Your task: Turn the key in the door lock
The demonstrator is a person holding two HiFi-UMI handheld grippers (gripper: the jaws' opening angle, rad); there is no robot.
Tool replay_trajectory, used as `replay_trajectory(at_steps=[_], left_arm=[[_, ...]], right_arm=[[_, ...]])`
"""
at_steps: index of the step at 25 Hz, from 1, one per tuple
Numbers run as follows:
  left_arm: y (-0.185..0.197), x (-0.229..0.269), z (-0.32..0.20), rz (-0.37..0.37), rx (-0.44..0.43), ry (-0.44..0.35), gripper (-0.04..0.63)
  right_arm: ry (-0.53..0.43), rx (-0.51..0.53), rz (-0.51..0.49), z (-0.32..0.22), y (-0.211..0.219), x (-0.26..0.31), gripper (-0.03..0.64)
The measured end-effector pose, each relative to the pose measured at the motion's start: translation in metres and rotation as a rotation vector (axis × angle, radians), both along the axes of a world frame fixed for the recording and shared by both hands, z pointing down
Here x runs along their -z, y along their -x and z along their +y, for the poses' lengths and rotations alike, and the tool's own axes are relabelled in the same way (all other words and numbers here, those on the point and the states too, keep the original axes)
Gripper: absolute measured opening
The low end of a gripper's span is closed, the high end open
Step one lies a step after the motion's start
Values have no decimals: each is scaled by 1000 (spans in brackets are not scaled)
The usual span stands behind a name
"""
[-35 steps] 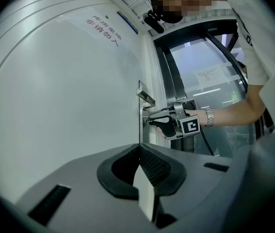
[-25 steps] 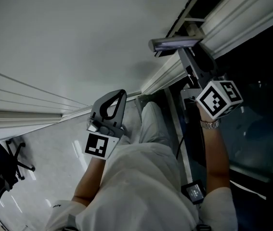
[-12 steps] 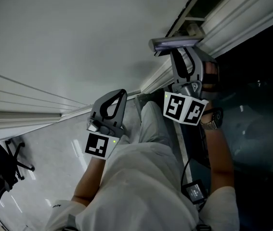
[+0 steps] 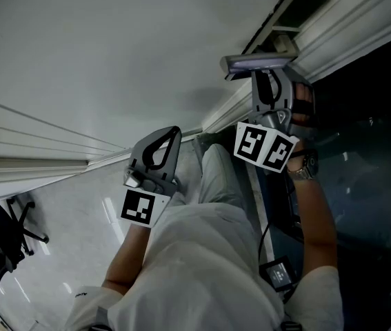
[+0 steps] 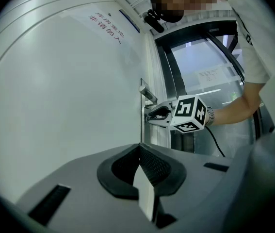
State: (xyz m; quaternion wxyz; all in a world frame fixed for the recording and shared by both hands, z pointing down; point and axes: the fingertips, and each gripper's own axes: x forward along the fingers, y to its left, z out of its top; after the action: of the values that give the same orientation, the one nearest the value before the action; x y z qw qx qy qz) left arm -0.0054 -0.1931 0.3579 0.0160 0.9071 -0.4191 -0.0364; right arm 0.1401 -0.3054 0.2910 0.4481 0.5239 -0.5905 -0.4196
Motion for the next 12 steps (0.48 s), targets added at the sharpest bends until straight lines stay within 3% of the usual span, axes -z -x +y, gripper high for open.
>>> replay_trajectory(at_steps=[7,12], left_arm=[[5,1,-1,6,11,-1,3],[11,-1,0,8,27,4,3]], right_arm=[[-17,-4,-9,-1,1,0,80],[26,23,-176,-1,2,3,71]])
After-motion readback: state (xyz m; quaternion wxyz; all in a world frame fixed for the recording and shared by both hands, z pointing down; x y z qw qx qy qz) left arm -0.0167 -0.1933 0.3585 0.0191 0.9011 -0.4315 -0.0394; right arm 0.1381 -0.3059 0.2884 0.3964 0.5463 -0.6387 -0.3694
